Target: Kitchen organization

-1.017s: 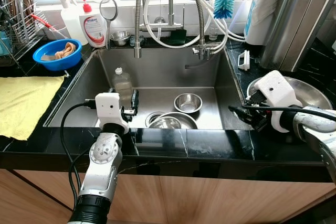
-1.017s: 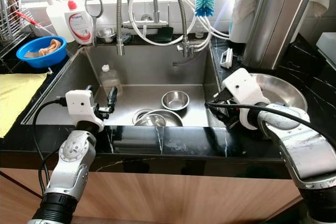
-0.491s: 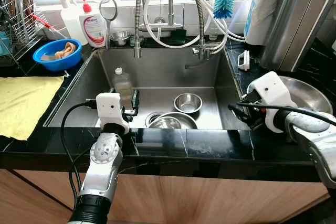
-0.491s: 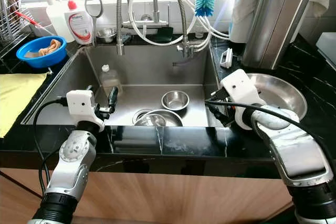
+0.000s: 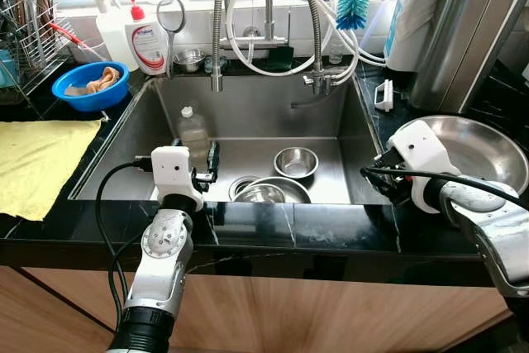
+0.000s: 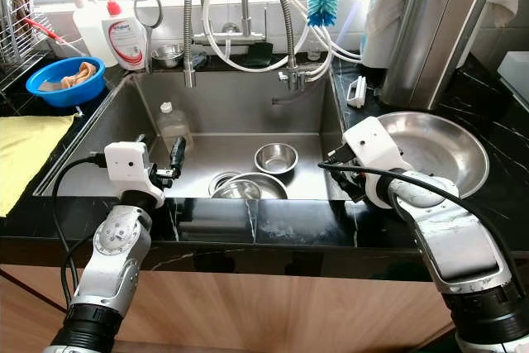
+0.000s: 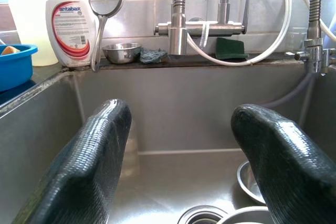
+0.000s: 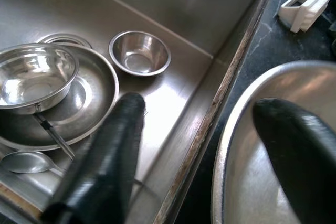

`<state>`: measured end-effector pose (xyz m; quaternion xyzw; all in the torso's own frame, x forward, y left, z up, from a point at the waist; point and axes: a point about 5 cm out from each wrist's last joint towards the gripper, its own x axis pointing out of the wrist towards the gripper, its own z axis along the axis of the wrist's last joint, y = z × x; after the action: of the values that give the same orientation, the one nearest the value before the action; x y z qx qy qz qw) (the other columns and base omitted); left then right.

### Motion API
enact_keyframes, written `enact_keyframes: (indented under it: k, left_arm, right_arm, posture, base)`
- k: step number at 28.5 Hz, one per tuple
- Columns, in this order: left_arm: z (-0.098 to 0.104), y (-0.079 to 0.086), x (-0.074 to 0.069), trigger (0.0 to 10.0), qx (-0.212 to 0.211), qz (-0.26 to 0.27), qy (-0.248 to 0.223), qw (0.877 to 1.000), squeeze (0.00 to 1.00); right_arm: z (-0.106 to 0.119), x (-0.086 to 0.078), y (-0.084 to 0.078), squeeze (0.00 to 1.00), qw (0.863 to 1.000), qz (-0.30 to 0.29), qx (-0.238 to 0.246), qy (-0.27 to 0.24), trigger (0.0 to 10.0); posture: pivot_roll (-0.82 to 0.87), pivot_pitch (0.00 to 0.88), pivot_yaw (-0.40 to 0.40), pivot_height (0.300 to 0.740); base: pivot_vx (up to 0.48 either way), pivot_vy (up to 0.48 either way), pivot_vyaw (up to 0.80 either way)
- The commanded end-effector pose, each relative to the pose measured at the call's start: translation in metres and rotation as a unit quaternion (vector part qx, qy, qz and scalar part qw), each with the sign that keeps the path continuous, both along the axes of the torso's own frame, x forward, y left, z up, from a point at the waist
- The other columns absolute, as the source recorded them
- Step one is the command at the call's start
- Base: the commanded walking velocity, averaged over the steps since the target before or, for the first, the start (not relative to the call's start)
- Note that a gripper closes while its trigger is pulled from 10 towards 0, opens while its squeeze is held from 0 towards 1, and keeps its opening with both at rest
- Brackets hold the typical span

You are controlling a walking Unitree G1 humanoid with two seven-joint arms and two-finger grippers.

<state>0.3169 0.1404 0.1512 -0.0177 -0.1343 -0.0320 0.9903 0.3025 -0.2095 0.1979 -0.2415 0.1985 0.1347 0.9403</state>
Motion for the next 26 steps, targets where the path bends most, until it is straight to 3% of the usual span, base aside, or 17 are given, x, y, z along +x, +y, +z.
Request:
enact_keyframes:
  k: [1, 26]
  left_arm:
    - [-0.0003, 0.0034, -0.0001, 10.0, 0.011, 0.004, 0.001, 1.0, 0.0]
    - [-0.0004, 0.0069, 0.0022, 10.0, 0.015, -0.004, 0.004, 1.0, 0.0]
  right_arm:
    - [0.0, 0.0023, 0.0031, 0.0, 1.0, 0.005, 0.001, 0.001, 0.0]
    - [0.0072, 0.0109, 0.0093, 0.0, 1.0, 0.009, -0.001, -0.014, 0.0]
  posture:
    - [-0.14, 0.0, 0.063, 0.74]
    - [-0.13, 0.0, 0.062, 0.74]
  base:
    - [0.0, 0.0, 0.0]
    - [0.0, 0.0, 0.0]
